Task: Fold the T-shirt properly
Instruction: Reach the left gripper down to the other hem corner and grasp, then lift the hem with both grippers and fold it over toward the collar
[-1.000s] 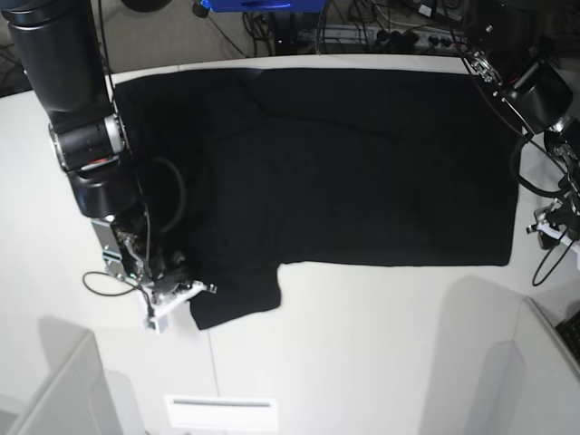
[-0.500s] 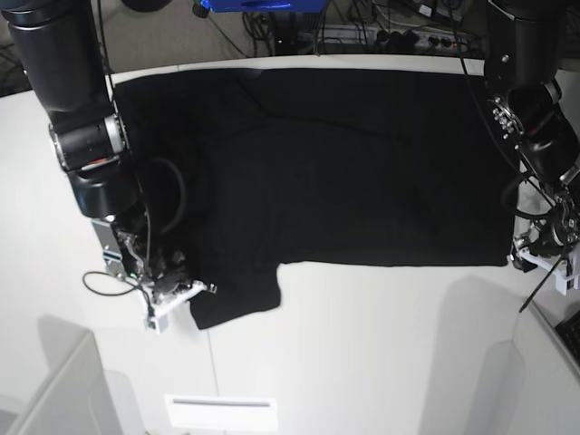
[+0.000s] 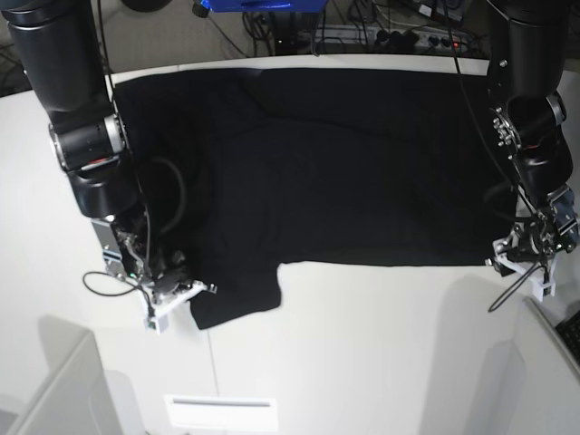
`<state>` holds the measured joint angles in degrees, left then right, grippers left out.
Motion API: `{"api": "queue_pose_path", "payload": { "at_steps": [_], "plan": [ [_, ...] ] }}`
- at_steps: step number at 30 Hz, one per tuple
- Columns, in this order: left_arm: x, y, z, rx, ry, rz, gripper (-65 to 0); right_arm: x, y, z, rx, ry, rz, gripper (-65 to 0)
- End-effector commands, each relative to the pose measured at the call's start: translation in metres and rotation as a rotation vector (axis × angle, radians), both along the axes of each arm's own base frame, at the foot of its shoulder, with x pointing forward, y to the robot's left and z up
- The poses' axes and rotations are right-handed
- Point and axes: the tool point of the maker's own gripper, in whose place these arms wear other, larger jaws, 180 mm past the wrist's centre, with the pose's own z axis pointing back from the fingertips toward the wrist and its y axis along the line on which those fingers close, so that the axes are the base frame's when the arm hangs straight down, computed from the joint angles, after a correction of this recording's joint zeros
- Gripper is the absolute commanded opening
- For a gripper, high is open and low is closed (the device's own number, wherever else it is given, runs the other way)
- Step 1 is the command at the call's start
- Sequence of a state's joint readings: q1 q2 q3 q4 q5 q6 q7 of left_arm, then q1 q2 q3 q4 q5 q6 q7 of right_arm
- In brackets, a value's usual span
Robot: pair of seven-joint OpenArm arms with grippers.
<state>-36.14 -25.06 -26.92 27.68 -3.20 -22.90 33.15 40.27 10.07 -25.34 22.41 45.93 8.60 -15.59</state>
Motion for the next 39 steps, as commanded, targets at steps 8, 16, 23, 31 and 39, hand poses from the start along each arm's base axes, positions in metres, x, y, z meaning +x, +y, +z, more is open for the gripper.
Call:
{"api": "queue_pose_path", "payload": {
  "at_steps": [8,16,23,31,39],
  "plan": [
    [0.01,0.007,0.006,0.028,-0.04,0.001,-26.8,0.003,-0.003,0.004,-0.017,0.011,0.006,-65.0],
    [-0.003,0.005,-0.008,0.023,-0.003,-0.001,-32.3,0.002,-0.003,0.003,-0.017,0.012,0.006,-65.0],
    [-0.017,-0.009,-0.029,0.006,0.034,-0.019,-65.0,-0.005,-0.004,-0.005,-0.018,0.023,0.003,-65.0],
    [-0.014,-0.001,-0.012,0.08,-0.019,-0.041,-65.0,0.003,-0.019,0.001,-0.033,-0.049,-0.034,-65.0],
    [-0.02,-0.004,0.01,0.195,-0.093,-0.095,-65.0,0.011,-0.018,0.035,-0.029,-0.184,0.013,-65.0]
  ]
}}
